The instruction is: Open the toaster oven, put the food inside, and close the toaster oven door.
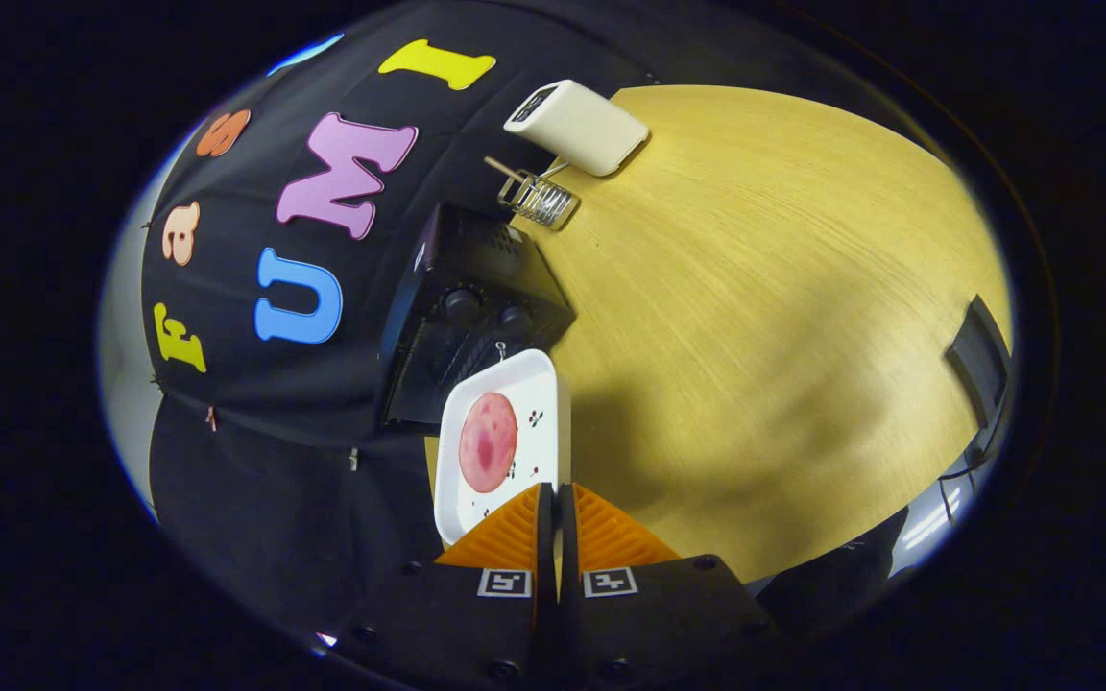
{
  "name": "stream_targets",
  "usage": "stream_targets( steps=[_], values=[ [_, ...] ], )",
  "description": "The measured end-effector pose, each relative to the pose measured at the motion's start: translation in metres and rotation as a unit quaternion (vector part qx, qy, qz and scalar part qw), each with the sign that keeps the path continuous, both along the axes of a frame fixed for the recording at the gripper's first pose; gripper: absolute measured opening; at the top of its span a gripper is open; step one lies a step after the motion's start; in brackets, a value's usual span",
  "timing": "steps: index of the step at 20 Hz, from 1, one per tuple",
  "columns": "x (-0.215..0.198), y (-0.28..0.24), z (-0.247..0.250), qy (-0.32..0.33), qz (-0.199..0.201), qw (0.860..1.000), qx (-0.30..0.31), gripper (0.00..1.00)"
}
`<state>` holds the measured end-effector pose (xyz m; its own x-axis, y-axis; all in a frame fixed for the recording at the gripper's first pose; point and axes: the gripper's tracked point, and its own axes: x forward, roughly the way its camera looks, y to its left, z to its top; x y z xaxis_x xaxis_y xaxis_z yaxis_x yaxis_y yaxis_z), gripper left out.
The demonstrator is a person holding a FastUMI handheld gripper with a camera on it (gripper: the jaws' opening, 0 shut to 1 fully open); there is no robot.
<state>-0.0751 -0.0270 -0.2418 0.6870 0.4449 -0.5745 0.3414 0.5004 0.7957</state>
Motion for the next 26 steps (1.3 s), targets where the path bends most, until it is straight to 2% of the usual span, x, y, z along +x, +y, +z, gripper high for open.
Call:
stream_targets(
  steps=[5, 11, 20, 26],
  values=[
    [0.020, 0.046, -0.001, 0.000, 0.016, 1.000, -0.003, 0.05],
    [0.056, 0.081, 0.002, -0.020, 0.016, 1.000, -0.015, 0.05],
    [0.121, 0.111, -0.016, -0.017, -0.042, 0.999, 0.003, 0.05],
    [0.171, 0.128, -0.030, -0.022, -0.098, 0.995, 0.016, 0.05]
  ],
)
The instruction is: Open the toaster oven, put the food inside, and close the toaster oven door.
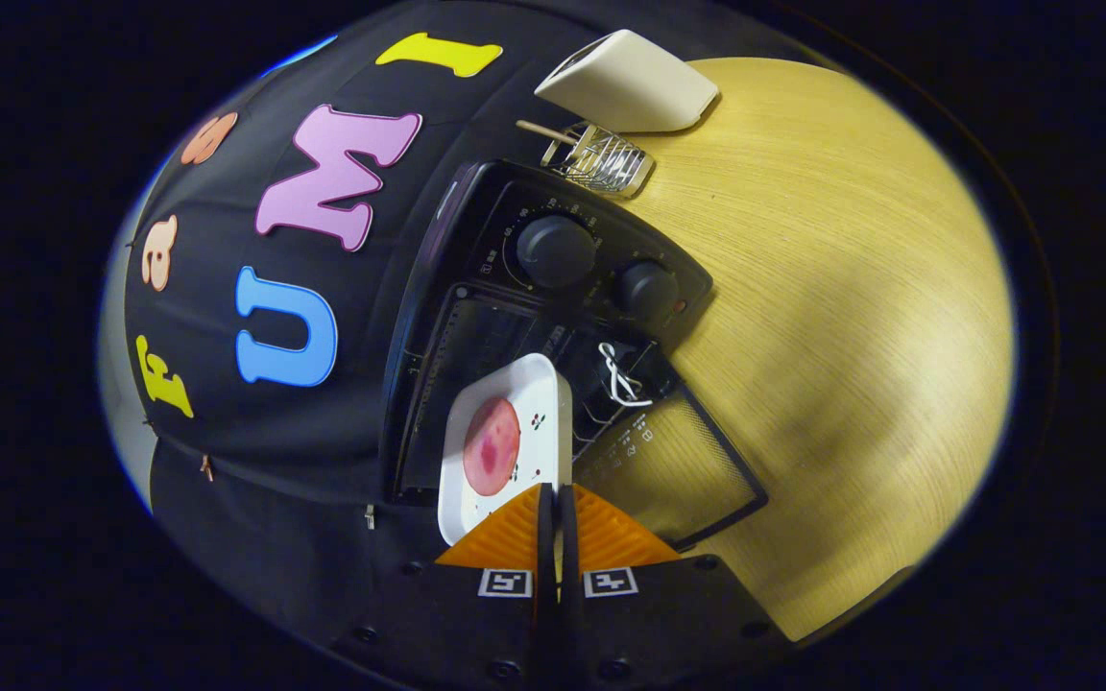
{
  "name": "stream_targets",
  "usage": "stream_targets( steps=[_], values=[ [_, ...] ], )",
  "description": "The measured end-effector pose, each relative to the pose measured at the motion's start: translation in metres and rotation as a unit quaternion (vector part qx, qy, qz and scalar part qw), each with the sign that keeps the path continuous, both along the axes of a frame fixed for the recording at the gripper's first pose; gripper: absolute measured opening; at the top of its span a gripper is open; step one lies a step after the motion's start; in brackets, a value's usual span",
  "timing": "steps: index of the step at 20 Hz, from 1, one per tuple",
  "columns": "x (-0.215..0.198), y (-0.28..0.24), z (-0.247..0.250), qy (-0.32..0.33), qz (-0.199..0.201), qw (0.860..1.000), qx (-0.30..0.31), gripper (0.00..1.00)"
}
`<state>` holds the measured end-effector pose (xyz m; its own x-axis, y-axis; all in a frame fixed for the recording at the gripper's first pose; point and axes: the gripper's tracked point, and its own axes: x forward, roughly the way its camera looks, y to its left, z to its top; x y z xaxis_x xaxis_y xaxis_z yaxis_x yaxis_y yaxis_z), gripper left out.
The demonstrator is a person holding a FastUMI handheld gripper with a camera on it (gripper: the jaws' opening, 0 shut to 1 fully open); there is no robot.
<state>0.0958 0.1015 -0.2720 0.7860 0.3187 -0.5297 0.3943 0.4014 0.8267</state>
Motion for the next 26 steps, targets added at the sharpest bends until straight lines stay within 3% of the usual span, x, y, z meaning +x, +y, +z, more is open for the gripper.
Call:
stream_targets(
  steps=[6, 11, 15, 19, 22, 26],
  values=[
    [0.055, 0.001, -0.014, 0.003, -0.090, 0.996, 0.018, 0.05],
    [0.082, 0.003, -0.023, 0.016, -0.125, 0.992, 0.015, 0.05],
    [0.086, 0.007, -0.015, 0.005, -0.130, 0.991, 0.003, 0.07],
    [0.077, 0.008, -0.008, -0.013, -0.108, 0.994, -0.023, 0.14],
    [0.063, 0.016, 0.006, -0.033, -0.074, 0.996, -0.028, 0.24],
    [0.046, 0.025, 0.019, -0.046, -0.036, 0.997, -0.042, 0.63]
  ],
)
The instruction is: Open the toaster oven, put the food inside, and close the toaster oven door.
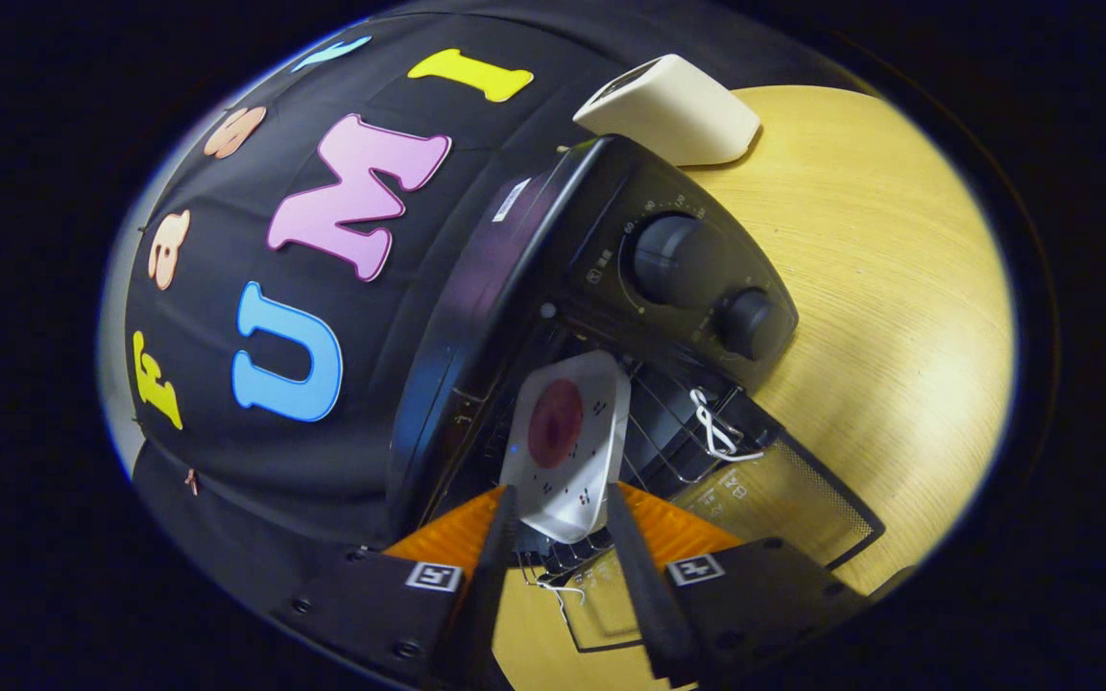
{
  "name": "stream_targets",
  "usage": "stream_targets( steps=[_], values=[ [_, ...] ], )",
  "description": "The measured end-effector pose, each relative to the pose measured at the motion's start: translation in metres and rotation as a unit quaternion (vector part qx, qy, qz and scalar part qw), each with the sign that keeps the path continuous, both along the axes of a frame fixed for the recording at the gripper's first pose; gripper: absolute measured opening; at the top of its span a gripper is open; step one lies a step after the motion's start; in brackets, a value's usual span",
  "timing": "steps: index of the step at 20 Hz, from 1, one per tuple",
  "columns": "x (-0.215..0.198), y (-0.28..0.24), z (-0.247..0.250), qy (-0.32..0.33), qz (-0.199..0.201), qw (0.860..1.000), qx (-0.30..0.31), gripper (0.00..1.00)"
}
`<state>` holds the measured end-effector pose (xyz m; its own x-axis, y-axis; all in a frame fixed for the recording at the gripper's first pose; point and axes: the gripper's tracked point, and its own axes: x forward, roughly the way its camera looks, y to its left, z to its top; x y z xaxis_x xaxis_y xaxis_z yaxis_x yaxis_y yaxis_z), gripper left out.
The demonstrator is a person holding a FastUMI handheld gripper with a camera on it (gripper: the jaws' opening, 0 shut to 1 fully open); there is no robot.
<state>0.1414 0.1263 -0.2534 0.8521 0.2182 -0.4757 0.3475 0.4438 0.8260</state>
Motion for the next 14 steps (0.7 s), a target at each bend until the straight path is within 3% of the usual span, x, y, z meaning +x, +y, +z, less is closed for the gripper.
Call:
stream_targets(
  steps=[2, 5, 7, 11, 14],
  values=[
    [-0.015, 0.006, -0.003, 0.008, 0.028, 1.000, -0.012, 0.99],
    [-0.040, 0.010, -0.001, 0.012, 0.063, 0.997, -0.047, 0.98],
    [-0.055, 0.019, 0.007, 0.007, 0.108, 0.991, -0.075, 0.98],
    [-0.089, 0.022, 0.005, -0.008, 0.208, 0.954, -0.217, 0.98],
    [-0.115, 0.024, 0.001, 0.004, 0.232, 0.932, -0.280, 0.99]
  ],
)
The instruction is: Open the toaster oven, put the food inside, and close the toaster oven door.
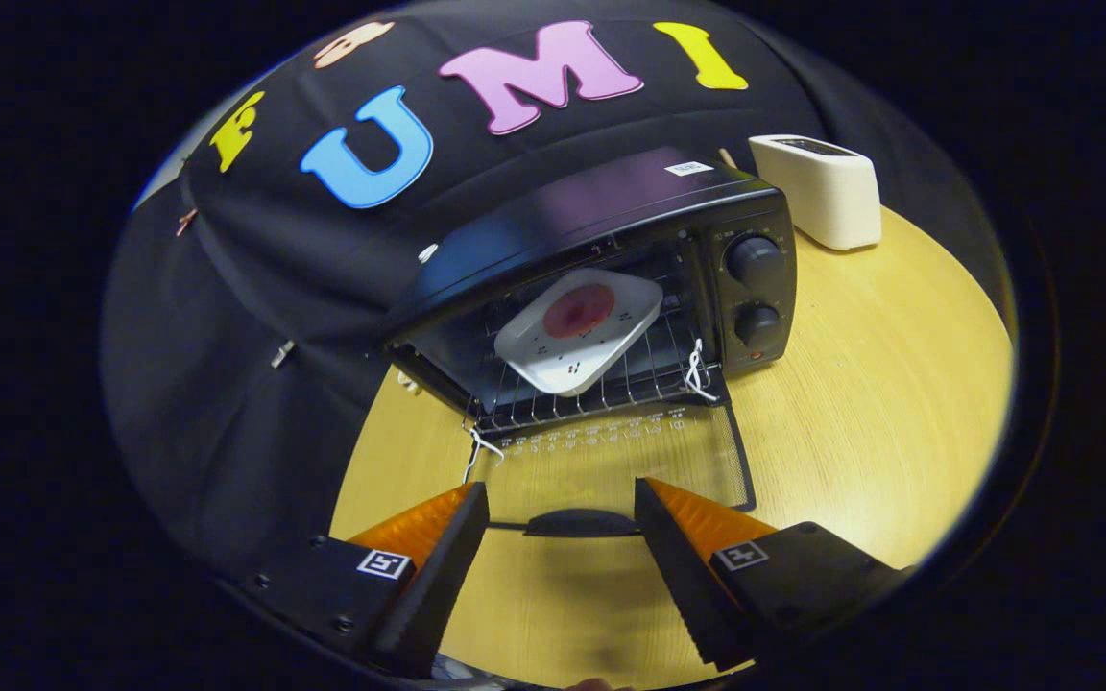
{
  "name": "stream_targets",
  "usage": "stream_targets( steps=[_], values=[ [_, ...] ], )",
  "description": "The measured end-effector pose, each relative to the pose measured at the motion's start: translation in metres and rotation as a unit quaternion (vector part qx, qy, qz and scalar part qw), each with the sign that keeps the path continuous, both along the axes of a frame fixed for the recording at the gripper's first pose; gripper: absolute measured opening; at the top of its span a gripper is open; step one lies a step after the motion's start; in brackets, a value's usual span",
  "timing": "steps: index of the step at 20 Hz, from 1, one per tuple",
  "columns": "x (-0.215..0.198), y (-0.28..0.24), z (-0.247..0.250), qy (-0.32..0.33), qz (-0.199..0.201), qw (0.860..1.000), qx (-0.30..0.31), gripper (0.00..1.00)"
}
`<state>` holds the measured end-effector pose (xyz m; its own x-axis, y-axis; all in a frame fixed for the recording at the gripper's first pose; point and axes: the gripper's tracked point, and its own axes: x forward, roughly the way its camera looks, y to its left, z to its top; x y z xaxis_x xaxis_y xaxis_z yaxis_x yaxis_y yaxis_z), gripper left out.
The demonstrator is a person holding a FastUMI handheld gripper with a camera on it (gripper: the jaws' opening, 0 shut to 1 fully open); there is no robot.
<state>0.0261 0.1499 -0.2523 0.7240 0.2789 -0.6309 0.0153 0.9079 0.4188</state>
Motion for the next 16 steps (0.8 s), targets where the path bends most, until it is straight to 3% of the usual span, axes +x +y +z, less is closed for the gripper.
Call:
stream_targets(
  steps=[5, 8, 16],
  values=[
    [-0.029, -0.009, -0.035, 0.026, 0.017, 0.993, -0.116, 0.99],
    [-0.032, -0.018, -0.054, 0.041, 0.007, 0.986, -0.162, 0.99],
    [-0.031, -0.009, -0.101, 0.079, -0.010, 0.977, -0.197, 0.99]
  ],
)
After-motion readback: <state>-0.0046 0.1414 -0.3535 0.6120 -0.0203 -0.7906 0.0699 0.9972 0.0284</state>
